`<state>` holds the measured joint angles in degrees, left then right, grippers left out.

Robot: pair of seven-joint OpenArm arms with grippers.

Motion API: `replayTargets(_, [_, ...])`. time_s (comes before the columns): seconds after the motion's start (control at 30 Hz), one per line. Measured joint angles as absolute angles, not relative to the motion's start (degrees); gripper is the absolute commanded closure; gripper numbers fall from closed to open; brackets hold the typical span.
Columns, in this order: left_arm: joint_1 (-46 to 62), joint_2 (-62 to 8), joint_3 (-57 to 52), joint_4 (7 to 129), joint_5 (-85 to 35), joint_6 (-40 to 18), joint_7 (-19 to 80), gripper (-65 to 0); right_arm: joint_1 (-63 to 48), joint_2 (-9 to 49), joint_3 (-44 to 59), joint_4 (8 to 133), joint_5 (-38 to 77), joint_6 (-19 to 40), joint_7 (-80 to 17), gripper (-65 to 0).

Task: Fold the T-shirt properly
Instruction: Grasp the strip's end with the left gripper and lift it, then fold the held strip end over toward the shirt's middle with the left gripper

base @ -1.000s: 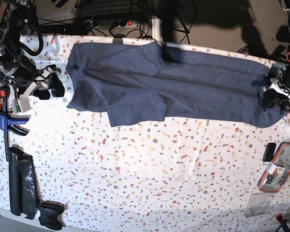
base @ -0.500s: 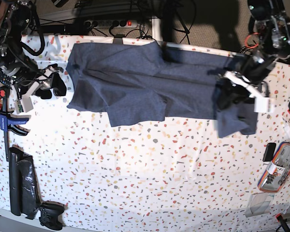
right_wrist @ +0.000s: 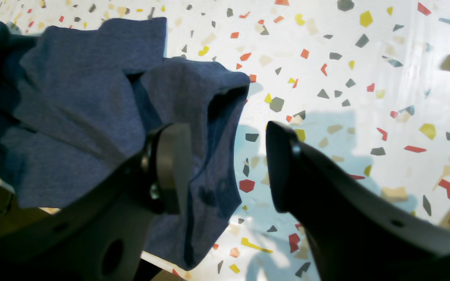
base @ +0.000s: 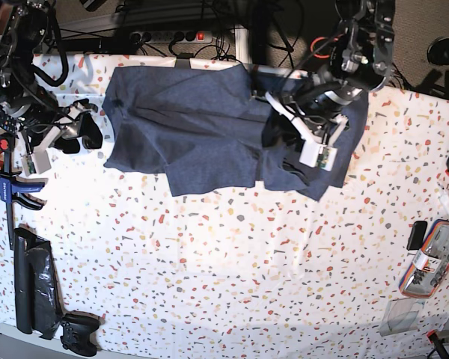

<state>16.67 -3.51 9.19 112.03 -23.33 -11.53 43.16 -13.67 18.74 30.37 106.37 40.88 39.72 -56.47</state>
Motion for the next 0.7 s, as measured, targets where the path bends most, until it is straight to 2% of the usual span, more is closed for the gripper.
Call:
replayTargets(0.13, [16.6,-3.5,13.0,112.0,-23.2,-11.6,40.4,0.0,-13.7,18.7,30.4,106.4,40.9,39.7,-56.5,-31.2])
replayTargets(0.17, [16.5,-3.5,13.9,112.0,-23.2,-11.5,40.4,-3.8,-13.7,18.7,30.4,106.4,40.9,39.7,-56.5,-31.2])
replayTargets(0.23, [16.5,-3.5,15.7,112.0,-23.5,-11.7,39.5,-20.3,-13.7,18.7,30.4,106.4,40.9,39.7,-56.5,-31.2])
replayTargets(0.27, [16.5,-3.5,16.4,112.0,-23.6,-11.7,38.9,-26.4,-13.7,18.7,30.4,106.4,40.9,39.7,-56.5,-31.2])
replayTargets(0.3, [16.3,-3.5,17.1,112.0,-23.6,-12.4,37.9,-30.0,-13.7,18.7,30.4,106.4,40.9,39.7,-56.5,-31.2])
replayTargets(0.4, [14.9,-3.5,17.8,112.0,-23.6,-17.2,37.6,-31.2,-13.7,18.7,30.4,106.4,40.9,39.7,-56.5,-31.2])
replayTargets(0.53, [11.4,-3.5,17.6,112.0,-22.4,-17.3,37.6,-31.1,-13.7,18.7,30.4,106.4,40.9,39.7,-56.5,-31.2])
replayTargets(0.7, [8.8,-3.7,17.5,112.0,-8.8,-17.5,39.5,-31.1,-13.7,18.7,30.4,106.4,40.9,39.7,-56.5,-31.2])
